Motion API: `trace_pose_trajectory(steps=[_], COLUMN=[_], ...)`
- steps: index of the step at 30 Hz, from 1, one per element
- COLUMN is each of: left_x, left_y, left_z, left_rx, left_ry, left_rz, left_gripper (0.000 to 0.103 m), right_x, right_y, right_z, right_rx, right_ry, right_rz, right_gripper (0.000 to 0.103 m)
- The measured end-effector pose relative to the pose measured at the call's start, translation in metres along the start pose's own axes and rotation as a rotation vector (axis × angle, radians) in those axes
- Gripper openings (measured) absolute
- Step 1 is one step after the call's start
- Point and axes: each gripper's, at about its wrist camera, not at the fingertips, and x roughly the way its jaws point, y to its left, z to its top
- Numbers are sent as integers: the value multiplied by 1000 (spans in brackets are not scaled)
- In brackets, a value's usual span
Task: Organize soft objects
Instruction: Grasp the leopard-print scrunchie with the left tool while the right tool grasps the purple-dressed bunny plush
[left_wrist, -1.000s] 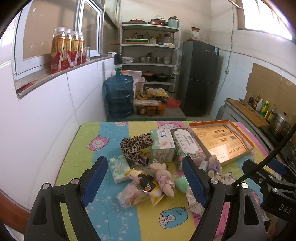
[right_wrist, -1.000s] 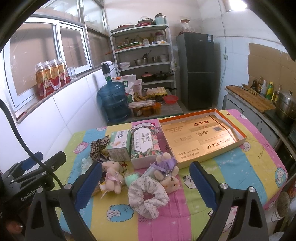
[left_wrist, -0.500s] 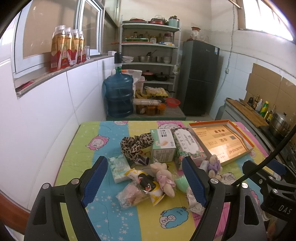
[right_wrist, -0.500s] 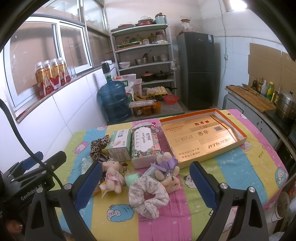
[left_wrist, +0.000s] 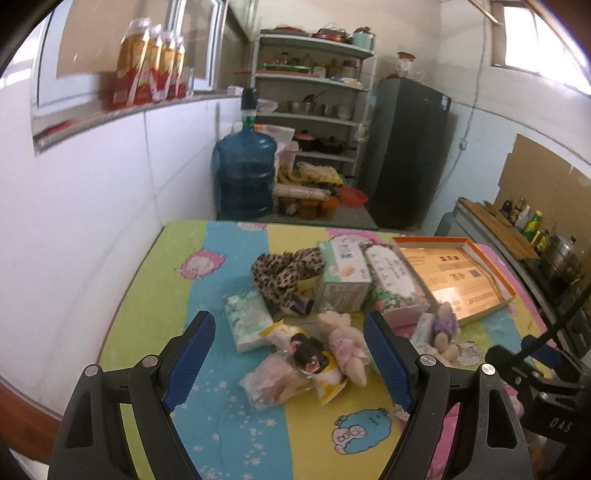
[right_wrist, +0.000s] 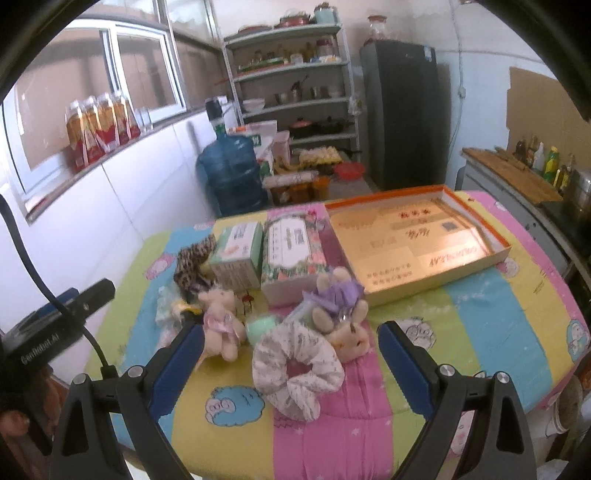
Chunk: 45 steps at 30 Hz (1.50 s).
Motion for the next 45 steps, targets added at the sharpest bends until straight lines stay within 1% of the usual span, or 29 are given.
trace_pose_trajectory(steps=[4,7,11,14,17,19,21,23,24,26,27,28,29,31,32,33,35,38,41,45], left_x=[14,24,44,68,96,118,137,151,159,171,177,183,188,199,203,206,207,205,195,175], left_y=[9,16,22,22,17,13,13,12,11,11,10,10,10,11,13,15,19,25,29,28], left_z=[-7,-8,1,13,23,28,29,29,29,28,28,27,27,24,23,22,21,22,23,28], left_rx=[-15,-24,-5,28,77,114,127,135,144,155,159,165,168,173,171,164,150,127,103,94], left_ry=[24,35,16,4,-4,10,36,51,66,87,96,108,118,149,157,163,163,143,121,63], left_rz=[21,28,14,-21,-71,-96,-119,-140,-145,-140,-142,-144,-143,-142,-138,-139,-152,-167,-189,-180], left_gripper=[83,83,83,83,83,83,81,75,73,64,62,56,47,35,31,29,17,11,9,9], right_x=[17,26,35,40,42,45,46,48,50,54,56,58,60,63,64,65,67,70,70,74], right_y=[-1,1,3,3,0,-4,-8,-13,-15,-19,-19,-20,-20,-20,-20,-20,-18,-17,-17,-29], right_z=[-5,-6,-7,-7,-5,-4,-4,-6,-6,-8,-9,-11,-11,-13,-13,-13,-14,-14,-10,4], right_rx=[-15,-25,-48,-55,-46,-37,-27,-13,-5,11,16,21,24,26,27,27,27,21,8,17], right_ry=[52,75,93,104,113,118,119,123,128,142,148,154,157,164,167,168,169,166,141,85], right_rz=[10,21,32,28,18,5,-8,-18,-21,-22,-22,-21,-22,-23,-22,-21,-18,-17,-26,-46], right_gripper=[96,96,96,96,96,96,96,96,96,96,96,96,96,96,96,96,96,96,96,96])
